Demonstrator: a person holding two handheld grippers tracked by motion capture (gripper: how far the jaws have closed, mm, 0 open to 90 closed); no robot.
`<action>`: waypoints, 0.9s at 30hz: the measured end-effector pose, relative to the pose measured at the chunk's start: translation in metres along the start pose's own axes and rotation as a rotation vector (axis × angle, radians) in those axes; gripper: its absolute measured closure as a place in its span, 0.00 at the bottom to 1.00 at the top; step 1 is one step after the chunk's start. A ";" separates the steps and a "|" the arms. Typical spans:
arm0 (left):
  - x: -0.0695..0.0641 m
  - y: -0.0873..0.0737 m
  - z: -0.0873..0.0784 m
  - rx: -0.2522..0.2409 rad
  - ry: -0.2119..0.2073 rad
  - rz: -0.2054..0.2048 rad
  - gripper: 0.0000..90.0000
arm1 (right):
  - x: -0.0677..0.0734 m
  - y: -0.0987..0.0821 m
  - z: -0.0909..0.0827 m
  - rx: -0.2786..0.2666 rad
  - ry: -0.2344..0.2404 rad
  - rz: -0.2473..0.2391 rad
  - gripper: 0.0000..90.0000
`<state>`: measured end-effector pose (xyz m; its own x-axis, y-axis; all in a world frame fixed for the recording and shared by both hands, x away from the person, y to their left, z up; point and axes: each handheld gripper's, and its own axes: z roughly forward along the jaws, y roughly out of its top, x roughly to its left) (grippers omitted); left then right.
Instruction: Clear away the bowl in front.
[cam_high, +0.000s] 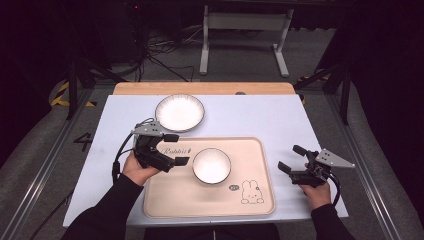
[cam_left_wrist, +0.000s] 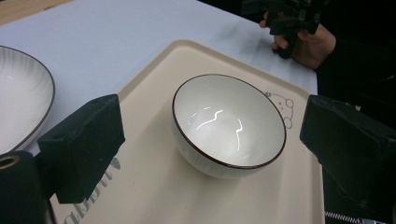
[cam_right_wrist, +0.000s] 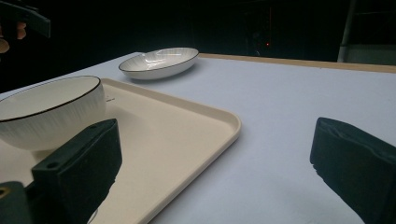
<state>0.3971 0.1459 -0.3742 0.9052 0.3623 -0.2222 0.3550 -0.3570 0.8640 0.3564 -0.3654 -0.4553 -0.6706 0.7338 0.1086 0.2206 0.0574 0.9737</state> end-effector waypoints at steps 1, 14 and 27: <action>0.001 -0.001 -0.002 -0.013 0.004 -0.003 0.08 | 0.000 0.000 0.000 0.000 0.000 0.000 0.03; 0.008 -0.023 -0.027 -0.087 0.090 -0.035 0.08 | 0.000 0.000 0.000 -0.001 0.001 0.002 0.03; 0.013 -0.054 -0.052 -0.176 0.202 -0.094 0.08 | 0.000 0.000 0.000 0.001 0.000 0.000 0.03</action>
<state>0.3775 0.2148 -0.4005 0.7989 0.5574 -0.2258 0.3734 -0.1654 0.9128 0.3565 -0.3653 -0.4553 -0.6703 0.7341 0.1085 0.2210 0.0579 0.9736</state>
